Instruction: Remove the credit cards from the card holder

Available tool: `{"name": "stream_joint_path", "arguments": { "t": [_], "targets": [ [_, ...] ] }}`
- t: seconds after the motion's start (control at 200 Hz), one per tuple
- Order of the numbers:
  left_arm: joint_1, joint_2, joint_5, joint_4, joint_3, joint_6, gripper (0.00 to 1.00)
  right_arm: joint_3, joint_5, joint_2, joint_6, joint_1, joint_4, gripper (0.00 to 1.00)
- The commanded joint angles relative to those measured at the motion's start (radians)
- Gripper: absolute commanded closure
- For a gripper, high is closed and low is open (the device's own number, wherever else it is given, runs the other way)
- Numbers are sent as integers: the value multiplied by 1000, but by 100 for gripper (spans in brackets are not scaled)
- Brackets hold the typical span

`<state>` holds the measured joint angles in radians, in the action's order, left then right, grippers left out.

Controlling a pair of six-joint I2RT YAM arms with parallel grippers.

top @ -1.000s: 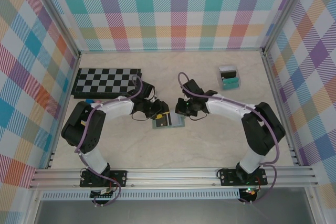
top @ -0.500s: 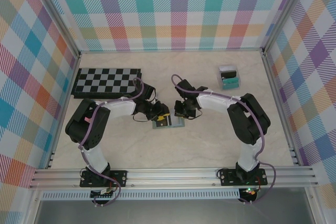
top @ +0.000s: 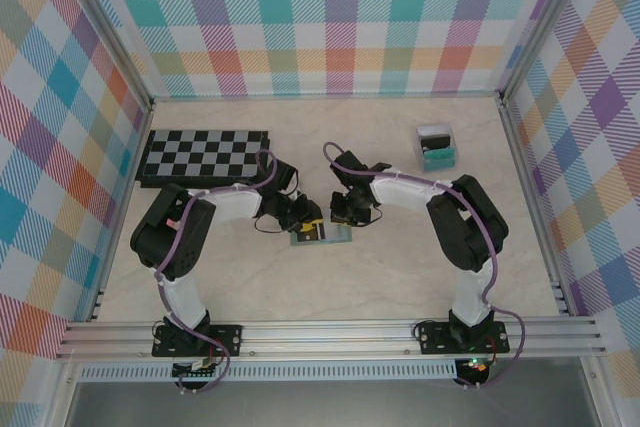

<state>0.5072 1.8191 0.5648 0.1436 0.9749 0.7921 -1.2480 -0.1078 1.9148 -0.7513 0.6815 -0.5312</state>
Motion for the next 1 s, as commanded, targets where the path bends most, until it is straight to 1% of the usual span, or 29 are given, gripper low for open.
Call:
{"name": "stream_joint_path", "arguments": {
  "t": [0.0,0.25,0.495,0.825,0.995],
  "targets": [
    [-7,14,20,33,24,-27,74,-5,10,43,-14,3,-67,86],
    [-9,17,70,-5,21,-59,78,-7,6,52,-14,3,-72,86],
    [-11,7,75,-20,7,-92,84,-8,2,62,-17,3,-77,86],
    [-35,-25,32,38,-13,-135,93,-6,9,62,-21,1,-83,86],
    [-39,-93,-37,96,-27,-167,100,5,-10,51,-10,1,-53,86]
  ]
}}
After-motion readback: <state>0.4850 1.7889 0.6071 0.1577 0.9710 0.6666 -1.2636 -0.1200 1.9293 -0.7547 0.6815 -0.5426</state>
